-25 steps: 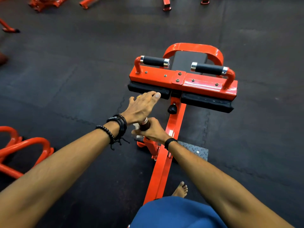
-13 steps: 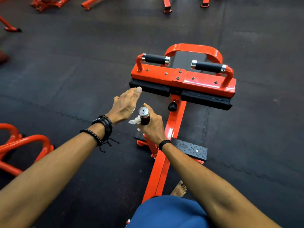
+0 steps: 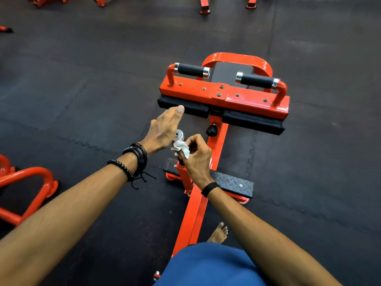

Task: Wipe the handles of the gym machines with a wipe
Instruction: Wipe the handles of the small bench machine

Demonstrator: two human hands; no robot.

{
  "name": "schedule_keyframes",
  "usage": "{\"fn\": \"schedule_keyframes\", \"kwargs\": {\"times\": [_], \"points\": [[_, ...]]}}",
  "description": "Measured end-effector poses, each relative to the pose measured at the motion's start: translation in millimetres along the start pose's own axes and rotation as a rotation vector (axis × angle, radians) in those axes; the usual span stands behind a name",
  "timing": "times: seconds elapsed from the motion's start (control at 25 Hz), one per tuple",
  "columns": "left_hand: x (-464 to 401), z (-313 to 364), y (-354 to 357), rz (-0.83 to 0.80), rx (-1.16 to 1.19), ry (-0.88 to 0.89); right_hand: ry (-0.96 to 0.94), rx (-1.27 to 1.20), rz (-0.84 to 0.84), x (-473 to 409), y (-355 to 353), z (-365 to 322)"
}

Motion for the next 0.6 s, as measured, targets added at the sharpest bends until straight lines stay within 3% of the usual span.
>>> {"fn": "schedule_keyframes", "kwargs": {"times": [0.16, 0.32, 0.52, 0.6], "points": [[-12, 16, -1, 0.018, 0.011, 0.022, 0.018, 0.127, 0.116, 22, -1, 29], [-22, 29, 7, 0.020, -0.110, 0.093, 0.451, 0.127, 0.187, 38, -9, 97], [-34, 23, 30, -0.074, -0.280, 0.110, 0.771, -0.068, 0.277, 43, -5, 102], [-32, 24, 33, -0.073, -0.295, 0.132, 0.770, -0.258, 0.301, 38, 2, 82]]}}
Point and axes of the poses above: each hand's wrist, its own x-axis away from the middle knuckle, its own y-axis out of the palm, z = x × y, the point moved 7 cm from there along -x, towards the middle knuckle, and after that the axes turned 13 degrees about -x, right-handed, at the moved point
